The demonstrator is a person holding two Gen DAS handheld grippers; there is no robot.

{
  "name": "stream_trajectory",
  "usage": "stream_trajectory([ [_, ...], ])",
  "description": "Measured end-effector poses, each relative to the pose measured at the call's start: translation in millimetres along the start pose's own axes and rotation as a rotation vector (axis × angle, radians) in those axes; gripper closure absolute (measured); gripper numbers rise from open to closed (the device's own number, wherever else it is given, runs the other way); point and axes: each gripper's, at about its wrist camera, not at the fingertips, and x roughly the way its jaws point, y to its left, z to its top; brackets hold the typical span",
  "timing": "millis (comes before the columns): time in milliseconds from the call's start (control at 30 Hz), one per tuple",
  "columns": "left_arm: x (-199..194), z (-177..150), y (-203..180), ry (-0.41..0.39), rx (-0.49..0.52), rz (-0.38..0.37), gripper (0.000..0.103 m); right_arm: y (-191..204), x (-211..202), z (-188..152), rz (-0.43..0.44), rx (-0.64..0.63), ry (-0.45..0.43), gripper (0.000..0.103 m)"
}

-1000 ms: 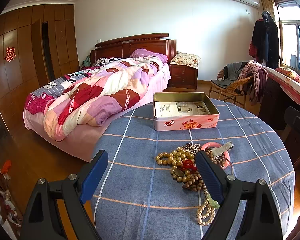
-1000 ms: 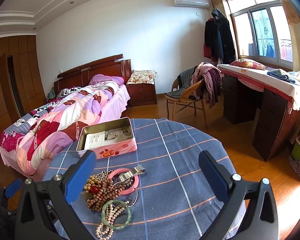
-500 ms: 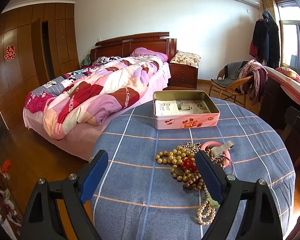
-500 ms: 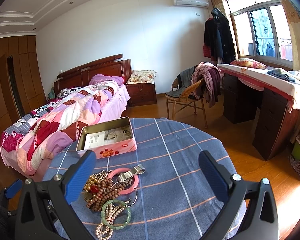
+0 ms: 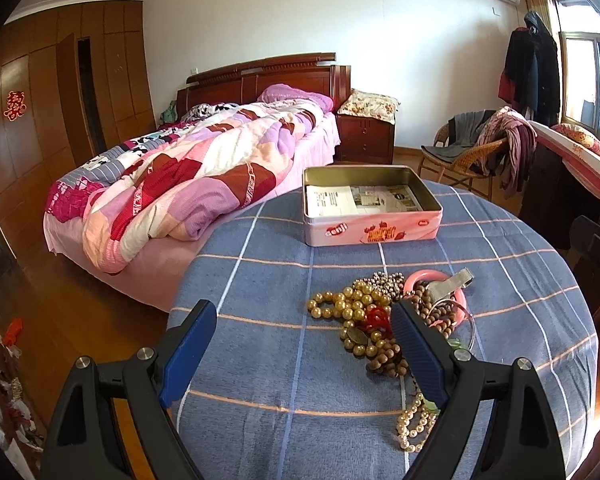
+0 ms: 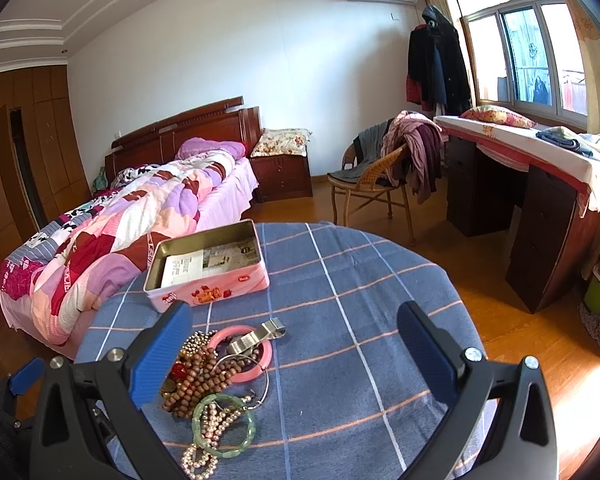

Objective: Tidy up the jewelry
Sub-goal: 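Grasp the brown wooden bead strand with left tool while right tool grasps green jade bangle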

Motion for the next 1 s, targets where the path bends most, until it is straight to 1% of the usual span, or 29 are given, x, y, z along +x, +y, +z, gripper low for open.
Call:
stream_trajectory([
  [233, 21, -4, 0, 0.039, 0.023, -0.033, 0.014, -10, 13, -7, -0.004, 0.005, 0.034, 0.0],
  [367, 34, -8, 5, 0.083, 0.025, -0.118, 0.015, -24, 24, -16, -0.016, 0.001, 0.06, 0.0],
  [433, 38, -8, 2, 0.091, 0.038, -0.18, 0.015, -31, 27, -19, -0.021, 0.006, 0.076, 0.0],
  [467, 39, -8, -1, 0.093, 0.047, -0.199, 0.016, -36, 31, -22, -0.015, 0.017, 0.093, 0.0],
  [500, 40, -8, -6, 0.091, 0.061, -0.224, 0.026, -38, 32, -23, -0.01, 0.023, 0.102, 0.0],
  [533, 41, -7, -11, 0.092, 0.078, -0.247, 0.032, -40, 33, -24, -0.007, 0.03, 0.111, 0.0],
  [567, 45, -6, -18, 0.102, 0.097, -0.277, 0.044, -43, 34, -26, -0.005, 0.037, 0.117, 0.001],
  [600, 48, -5, -23, 0.114, 0.103, -0.295, 0.052, -44, 35, -26, -0.003, 0.04, 0.122, 0.002],
  [667, 60, -4, -33, 0.146, 0.111, -0.338, 0.054, -49, 35, -27, -0.003, 0.043, 0.134, 0.003],
  [733, 73, -6, -43, 0.197, 0.124, -0.362, 0.054, -53, 35, -27, -0.01, 0.048, 0.132, 0.003],
  [800, 82, -10, -50, 0.224, 0.135, -0.382, 0.054, -55, 35, -27, -0.014, 0.056, 0.132, 0.003],
  [900, 91, -16, -54, 0.255, 0.131, -0.375, 0.054, -62, 39, -26, -0.011, 0.081, 0.144, 0.003],
  [933, 92, -17, -55, 0.247, 0.143, -0.377, 0.054, -63, 41, -27, -0.01, 0.086, 0.146, 0.003],
  [967, 91, -18, -55, 0.242, 0.159, -0.373, 0.058, -65, 42, -27, -0.009, 0.093, 0.151, 0.003],
  [1000, 89, -18, -56, 0.238, 0.169, -0.389, 0.076, -65, 43, -28, -0.008, 0.096, 0.154, 0.003],
])
